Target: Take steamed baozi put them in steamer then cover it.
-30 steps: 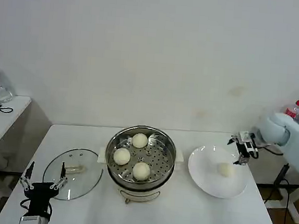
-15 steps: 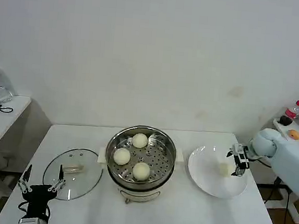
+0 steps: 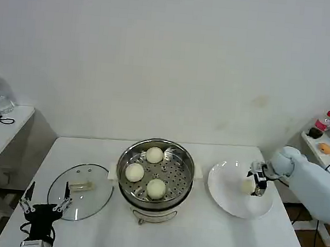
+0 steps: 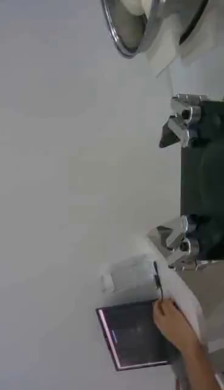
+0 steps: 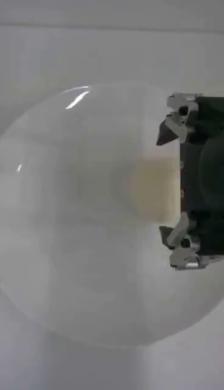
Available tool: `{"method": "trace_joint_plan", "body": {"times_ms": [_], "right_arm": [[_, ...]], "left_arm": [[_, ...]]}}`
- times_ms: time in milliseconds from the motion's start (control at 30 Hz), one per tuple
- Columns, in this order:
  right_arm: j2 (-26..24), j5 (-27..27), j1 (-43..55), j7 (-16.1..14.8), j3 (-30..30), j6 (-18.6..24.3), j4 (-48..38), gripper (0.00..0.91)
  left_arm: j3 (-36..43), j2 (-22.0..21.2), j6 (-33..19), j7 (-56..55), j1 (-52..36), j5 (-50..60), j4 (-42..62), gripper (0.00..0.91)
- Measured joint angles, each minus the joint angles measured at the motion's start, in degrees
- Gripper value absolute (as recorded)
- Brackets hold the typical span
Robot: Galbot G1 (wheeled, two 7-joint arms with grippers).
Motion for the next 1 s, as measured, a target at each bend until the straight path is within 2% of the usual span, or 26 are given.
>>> {"method": "trace_joint_plan", "body": {"times_ms": [133, 433, 633, 800, 1000], "right_arm": [[0.63, -0.29, -0.36, -0.15, 0.71, 0.12, -0.75, 0.595], [0.17, 0.08, 0.39, -0.74, 0.58, -0.47, -0.40, 0.615], [-1.90, 2.25, 3.98, -1.35, -1.72, -1.73, 3.03, 0.615], [-3.60, 6.14, 9.92, -1.41, -5.29, -3.80, 8.17, 0.625], [-3.11, 12.79, 19.73, -1.06, -11.81, -6.96, 14.50, 0.625]], "left_arm": [[0.02, -0.11, 0.00, -0.01, -0.08, 0.00, -0.01, 0.907], [-0.05, -0.05, 0.00, -0.06, 0.25, 0.04, -0.21, 0.907], [-0.38, 0.25, 0.00, -0.06, 0.04, -0.07, -0.15, 0.907], [-0.39, 0.42, 0.02, -0.06, -0.08, -0.08, 0.09, 0.907], [-0.32, 0.65, 0.27, -0.05, -0.72, -0.05, 0.06, 0.907]]}}
